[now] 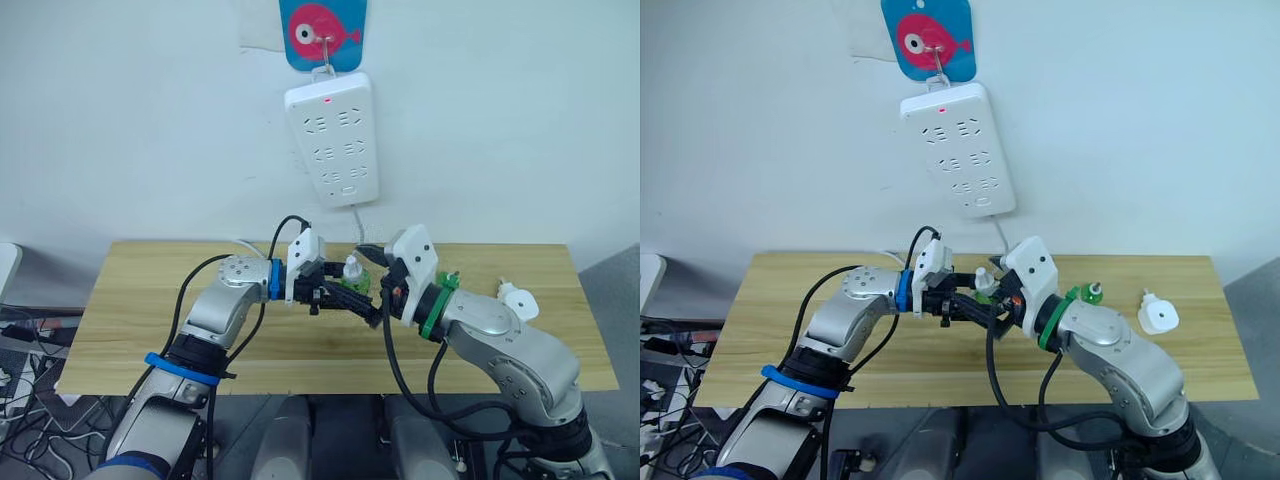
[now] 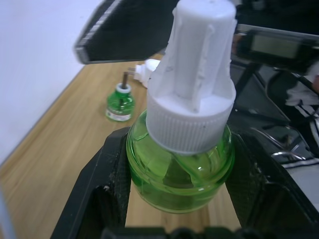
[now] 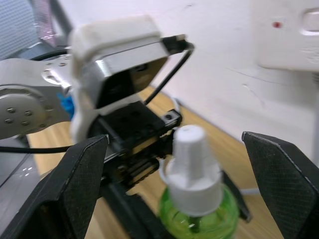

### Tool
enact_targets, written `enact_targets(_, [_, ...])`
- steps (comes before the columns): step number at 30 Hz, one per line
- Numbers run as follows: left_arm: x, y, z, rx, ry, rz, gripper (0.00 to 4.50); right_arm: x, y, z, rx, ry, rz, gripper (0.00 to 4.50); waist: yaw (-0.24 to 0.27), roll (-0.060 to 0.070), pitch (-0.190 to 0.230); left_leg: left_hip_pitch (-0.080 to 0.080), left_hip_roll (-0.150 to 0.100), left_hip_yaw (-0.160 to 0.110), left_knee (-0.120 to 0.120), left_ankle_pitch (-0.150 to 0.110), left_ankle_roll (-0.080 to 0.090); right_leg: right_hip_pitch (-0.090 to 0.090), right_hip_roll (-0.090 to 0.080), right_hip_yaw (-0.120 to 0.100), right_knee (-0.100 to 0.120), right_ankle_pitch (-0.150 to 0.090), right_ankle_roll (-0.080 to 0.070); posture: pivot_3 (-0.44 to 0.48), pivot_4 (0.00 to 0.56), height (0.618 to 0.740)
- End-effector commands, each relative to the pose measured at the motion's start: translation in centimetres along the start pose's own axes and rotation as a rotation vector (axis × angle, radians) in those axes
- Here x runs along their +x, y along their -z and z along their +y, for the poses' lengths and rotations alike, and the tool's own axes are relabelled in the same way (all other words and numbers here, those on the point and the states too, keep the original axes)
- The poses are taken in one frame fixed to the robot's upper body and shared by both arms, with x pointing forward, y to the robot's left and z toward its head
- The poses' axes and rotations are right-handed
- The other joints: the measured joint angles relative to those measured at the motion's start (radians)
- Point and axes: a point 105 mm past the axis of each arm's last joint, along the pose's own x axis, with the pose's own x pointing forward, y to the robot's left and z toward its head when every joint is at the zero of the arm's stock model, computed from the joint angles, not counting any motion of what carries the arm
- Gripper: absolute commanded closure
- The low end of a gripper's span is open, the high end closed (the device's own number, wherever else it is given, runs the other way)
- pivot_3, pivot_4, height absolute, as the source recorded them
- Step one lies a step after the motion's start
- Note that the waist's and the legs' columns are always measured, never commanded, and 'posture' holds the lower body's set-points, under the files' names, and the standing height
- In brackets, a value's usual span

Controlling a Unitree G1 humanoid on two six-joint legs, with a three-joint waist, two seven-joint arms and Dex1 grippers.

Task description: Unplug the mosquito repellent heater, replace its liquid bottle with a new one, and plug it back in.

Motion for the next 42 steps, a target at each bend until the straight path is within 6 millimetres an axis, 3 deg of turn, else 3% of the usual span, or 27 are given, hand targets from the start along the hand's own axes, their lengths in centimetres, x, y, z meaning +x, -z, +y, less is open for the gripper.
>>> enact_targets(1, [0.4,-0.9,-0.2,0.048,0.027,-0.027,2.22,-0.4,0.5,0.7,-0.037,-0.003,0.015,0.64,0.0,0.0,0.0,0.0,0.0,0.0,0.0,0.0,0.0,0.0,0.0,0.0,0.0,0.0,0.0,0.123,0.266,0.74])
enact_targets(7, [0.3,-0.9,-0.5,0.052,0.027,-0.031,2.22,-0.9,1.1,0.6,-0.052,-0.005,0.044,2.89,-0.001,0.0,-0.001,0.0,-0.001,0.0,0.001,0.0,0.0,0.0,0.0,0.0,0.001,0.0,0.0,0.129,0.263,0.74])
enact_targets(9, [0.2,-0.7,-0.7,0.051,0.027,-0.03,2.22,-1.0,0.9,0.6,-0.048,-0.004,0.035,3.41,-0.001,0.0,-0.001,0.0,0.0,0.0,0.001,0.0,0.0,0.0,0.0,0.0,0.002,0.0,0.0,0.135,0.26,0.74])
enact_targets(16, [-0.1,-0.8,-1.3,0.054,0.038,-0.056,2.22,-1.2,0.3,0.9,-0.041,-0.037,0.005,3.41,0.0,-0.001,-0.002,0.0,0.0,0.0,0.001,0.0,0.0,0.0,-0.001,0.0,0.002,0.0,0.0,0.148,0.259,0.74])
enact_targets(22, [-0.4,-2.3,-2.9,0.27,0.187,-0.145,2.22,-1.9,-0.6,2.8,-0.237,-0.324,0.003,3.41,0.001,-0.001,-0.002,0.0,-0.001,0.001,0.002,-0.001,0.002,0.0,-0.001,0.0,0.002,0.0,0.0,0.153,0.266,0.74])
enact_targets(26, [-1.2,-1.4,-5.3,0.382,0.451,-0.094,2.22,-3.9,-1.2,3.9,-0.341,-0.711,0.017,3.41,0.001,-0.001,-0.002,0.001,-0.002,0.001,0.002,-0.002,0.004,0.002,0.0,-0.001,0.001,0.0,0.0,0.164,0.27,0.74])
enact_targets(33, [-0.7,-1.8,-5.1,0.394,0.511,-0.102,2.22,-3.4,-2.4,3.9,-0.344,-0.867,0.008,3.41,0.001,-0.001,-0.002,0.001,-0.001,0.0,0.003,-0.002,0.004,0.001,0.0,-0.001,0.003,0.0,-0.001,0.166,0.271,0.74])
enact_targets(40, [-0.7,-1.9,-3.5,0.348,0.428,-0.1,2.22,-5.2,-2.6,1.6,-0.325,-0.742,0.059,0.86,0.005,-0.001,-0.002,0.0,-0.001,-0.001,0.004,-0.002,0.004,0.002,-0.002,-0.002,0.002,0.0,-0.001,0.167,0.277,0.74])
enact_targets(42, [-0.5,-2.0,-2.5,0.321,0.329,-0.101,2.22,-6.2,-2.6,0.5,-0.297,-0.592,0.071,0.19,0.007,-0.001,-0.002,-0.001,-0.001,-0.002,0.004,-0.002,0.004,0.002,-0.002,-0.002,0.002,0.0,0.0,0.168,0.28,0.74])
